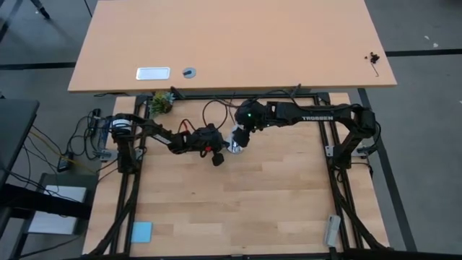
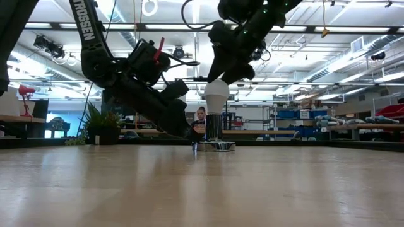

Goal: Screw lightbulb
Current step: Insert the white lightbulb into the silver lamp

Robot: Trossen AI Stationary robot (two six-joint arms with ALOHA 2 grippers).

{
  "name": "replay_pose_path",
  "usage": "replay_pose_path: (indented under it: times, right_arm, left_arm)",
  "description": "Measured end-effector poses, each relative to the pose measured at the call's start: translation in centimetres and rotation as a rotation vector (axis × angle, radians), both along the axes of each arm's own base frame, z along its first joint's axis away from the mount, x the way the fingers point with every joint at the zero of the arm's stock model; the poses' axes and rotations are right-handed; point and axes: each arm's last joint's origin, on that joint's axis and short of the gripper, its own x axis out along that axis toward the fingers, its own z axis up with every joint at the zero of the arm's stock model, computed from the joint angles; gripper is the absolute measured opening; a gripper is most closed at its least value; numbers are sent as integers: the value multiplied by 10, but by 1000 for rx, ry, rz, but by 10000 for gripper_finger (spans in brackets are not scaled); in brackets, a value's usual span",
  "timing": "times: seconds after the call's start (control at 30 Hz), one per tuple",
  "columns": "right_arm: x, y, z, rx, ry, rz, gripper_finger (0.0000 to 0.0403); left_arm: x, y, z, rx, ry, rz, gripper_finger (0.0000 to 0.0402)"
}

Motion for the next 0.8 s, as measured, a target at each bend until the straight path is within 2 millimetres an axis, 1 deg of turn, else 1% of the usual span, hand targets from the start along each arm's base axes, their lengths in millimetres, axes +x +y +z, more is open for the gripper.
replay_pose_path:
  times: [0.1, 0.27, 0.37, 0.57, 0.63, 0.73, 0.8]
  right_arm:
    - [1, 0, 0, 20, -12, -24, 254]
    - [2, 1, 1, -41, -14, 37, 273]
    - [4, 0, 9, -84, -19, 76, 287]
    - [6, 2, 24, -216, 4, 224, 309]
    - [5, 2, 26, -257, 33, 289, 313]
    - [2, 1, 24, -239, 51, 359, 313]
    - [1, -2, 23, -216, 57, 375, 312]
  left_arm:
    - [0, 0, 0, 0, 0, 0, 2]
    - [0, 0, 0, -7, 0, 4, 2]
    - [0, 0, 0, -7, -1, 4, 2]
    - [0, 0, 0, -7, 1, 4, 2]
    - [0, 0, 0, -7, 1, 4, 2]
    - [0, 0, 0, -7, 2, 4, 2]
    - [0, 0, 0, -7, 2, 4, 2]
